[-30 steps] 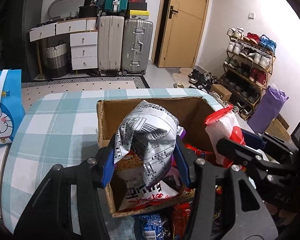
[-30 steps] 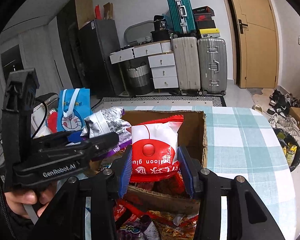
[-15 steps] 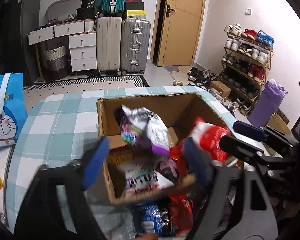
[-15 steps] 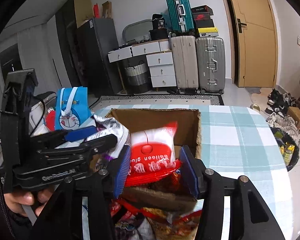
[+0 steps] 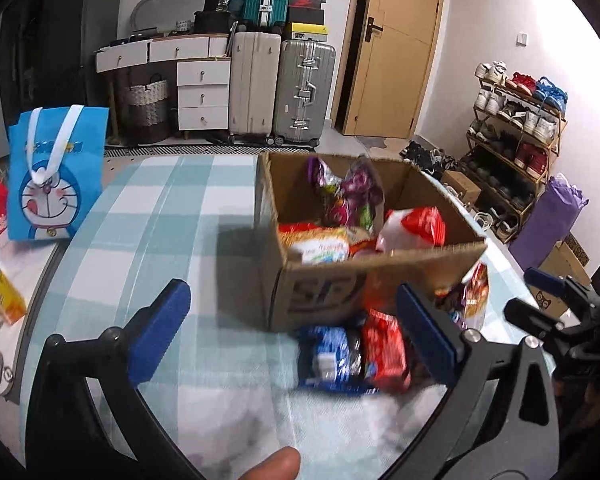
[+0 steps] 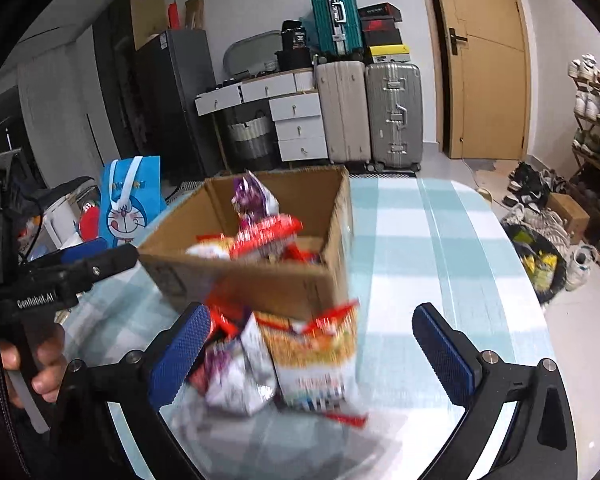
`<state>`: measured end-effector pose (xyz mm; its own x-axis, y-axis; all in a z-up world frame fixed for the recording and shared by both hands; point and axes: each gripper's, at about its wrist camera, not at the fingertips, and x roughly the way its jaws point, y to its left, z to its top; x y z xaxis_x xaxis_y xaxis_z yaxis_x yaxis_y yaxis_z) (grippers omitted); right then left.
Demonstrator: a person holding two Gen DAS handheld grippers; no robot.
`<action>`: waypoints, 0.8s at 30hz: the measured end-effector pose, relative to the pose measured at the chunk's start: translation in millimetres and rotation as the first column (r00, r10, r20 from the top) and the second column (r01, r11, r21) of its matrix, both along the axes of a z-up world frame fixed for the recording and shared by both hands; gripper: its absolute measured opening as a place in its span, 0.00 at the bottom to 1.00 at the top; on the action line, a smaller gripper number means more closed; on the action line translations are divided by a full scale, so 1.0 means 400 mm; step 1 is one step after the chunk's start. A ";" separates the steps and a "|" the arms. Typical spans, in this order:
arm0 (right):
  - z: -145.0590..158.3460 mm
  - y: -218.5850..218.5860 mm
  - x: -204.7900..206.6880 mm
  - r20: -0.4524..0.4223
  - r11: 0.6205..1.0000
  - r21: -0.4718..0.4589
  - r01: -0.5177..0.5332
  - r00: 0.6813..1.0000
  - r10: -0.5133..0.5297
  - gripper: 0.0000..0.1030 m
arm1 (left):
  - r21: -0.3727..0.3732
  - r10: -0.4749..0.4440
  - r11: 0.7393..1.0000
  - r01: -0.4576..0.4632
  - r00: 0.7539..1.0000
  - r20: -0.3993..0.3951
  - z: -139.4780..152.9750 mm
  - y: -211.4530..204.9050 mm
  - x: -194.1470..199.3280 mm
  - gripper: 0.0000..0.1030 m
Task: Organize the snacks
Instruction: 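Withdraw both grippers from the box toward the remaining snacks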
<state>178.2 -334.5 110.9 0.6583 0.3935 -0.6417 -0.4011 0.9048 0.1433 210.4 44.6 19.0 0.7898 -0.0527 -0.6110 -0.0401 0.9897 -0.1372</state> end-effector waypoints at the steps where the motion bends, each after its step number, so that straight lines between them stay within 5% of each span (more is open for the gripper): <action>1: -0.004 -0.010 -0.011 -0.006 1.000 0.004 0.001 1.000 -0.001 1.00 | 0.005 -0.003 1.000 0.003 1.000 -0.002 -0.007 0.002 -0.017 0.99; 16: -0.024 -0.072 -0.072 -0.074 0.997 0.055 0.052 0.996 -0.048 1.00 | 0.021 -0.051 0.998 0.053 0.994 -0.093 -0.090 -0.046 -0.056 0.99; 24: -0.050 -0.084 -0.071 -0.118 0.995 0.068 0.066 0.991 -0.058 1.00 | -0.005 -0.003 1.000 0.002 0.988 -0.157 -0.137 -0.021 -0.026 0.99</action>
